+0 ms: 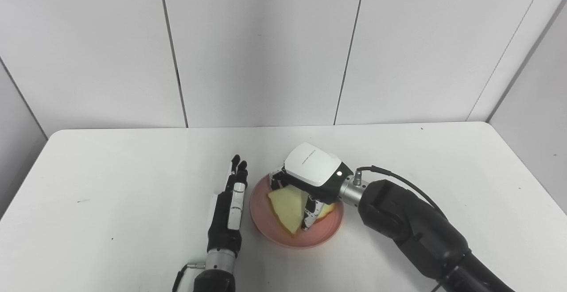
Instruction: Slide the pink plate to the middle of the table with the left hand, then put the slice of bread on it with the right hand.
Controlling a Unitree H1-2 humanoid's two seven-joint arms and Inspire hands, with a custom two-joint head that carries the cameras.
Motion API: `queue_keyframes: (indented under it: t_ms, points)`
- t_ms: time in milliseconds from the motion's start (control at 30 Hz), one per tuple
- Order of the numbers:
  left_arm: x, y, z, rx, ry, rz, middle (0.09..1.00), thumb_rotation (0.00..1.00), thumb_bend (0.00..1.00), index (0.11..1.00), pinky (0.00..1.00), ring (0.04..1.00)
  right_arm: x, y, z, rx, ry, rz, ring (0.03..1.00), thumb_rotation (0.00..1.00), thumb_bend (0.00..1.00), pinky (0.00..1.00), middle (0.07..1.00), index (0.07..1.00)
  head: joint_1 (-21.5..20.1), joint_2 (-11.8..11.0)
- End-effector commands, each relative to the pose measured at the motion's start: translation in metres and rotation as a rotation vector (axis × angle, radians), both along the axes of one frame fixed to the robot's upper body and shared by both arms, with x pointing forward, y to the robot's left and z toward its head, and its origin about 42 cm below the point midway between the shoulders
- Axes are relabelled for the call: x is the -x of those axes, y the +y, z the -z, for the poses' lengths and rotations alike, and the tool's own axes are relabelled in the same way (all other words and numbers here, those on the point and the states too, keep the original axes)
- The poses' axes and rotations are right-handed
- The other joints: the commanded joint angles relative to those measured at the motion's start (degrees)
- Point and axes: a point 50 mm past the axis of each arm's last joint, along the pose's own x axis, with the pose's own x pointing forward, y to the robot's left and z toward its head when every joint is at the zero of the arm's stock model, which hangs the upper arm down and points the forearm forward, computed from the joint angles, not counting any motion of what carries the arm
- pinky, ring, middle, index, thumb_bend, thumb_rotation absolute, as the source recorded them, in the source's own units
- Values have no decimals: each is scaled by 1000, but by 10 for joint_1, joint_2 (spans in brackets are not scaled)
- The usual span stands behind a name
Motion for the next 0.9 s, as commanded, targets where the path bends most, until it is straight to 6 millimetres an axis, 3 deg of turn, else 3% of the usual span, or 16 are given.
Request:
queue_keyframes:
  t_ms: [0,67,167,300,367,433,500,733,867]
  points:
    - [9,-16,2,39,35,10,990,1000,696,985,1000,993,-2,0,-16,-5,-62,-38,588,128,519,507,628,500,0,0]
    - [9,-16,2,38,34,12,991,1000,698,986,1000,993,0,-1,-17,-9,-62,-42,617,158,517,533,675,498,-1,2]
    - [9,-15,2,42,32,14,992,1000,697,986,997,989,2,-5,-24,-31,-54,-40,640,378,695,566,697,659,-2,2]
    - [9,-14,1,49,33,16,991,1000,691,984,999,984,5,-11,-27,-61,-26,-42,650,514,777,607,700,727,-3,2]
    - [9,-14,1,49,36,17,990,1000,692,983,1000,984,7,-15,-27,-83,-5,-52,651,495,781,607,701,731,-3,2]
    - [8,-15,1,54,36,18,989,1000,682,985,1000,985,9,-20,-24,-114,15,-53,660,383,788,612,702,729,-1,0]
    - [8,-14,0,60,38,18,988,1000,676,985,1000,983,12,-26,-20,-154,28,-48,661,366,791,612,702,731,-3,-1]
    - [6,-12,-1,100,46,17,991,1000,707,985,1000,1000,31,-41,-22,-251,29,-9,747,430,777,715,787,815,-6,-4]
    - [5,-9,0,101,57,22,997,1000,749,990,1000,1000,38,-47,-30,-292,10,15,767,390,777,740,807,836,-8,-3]
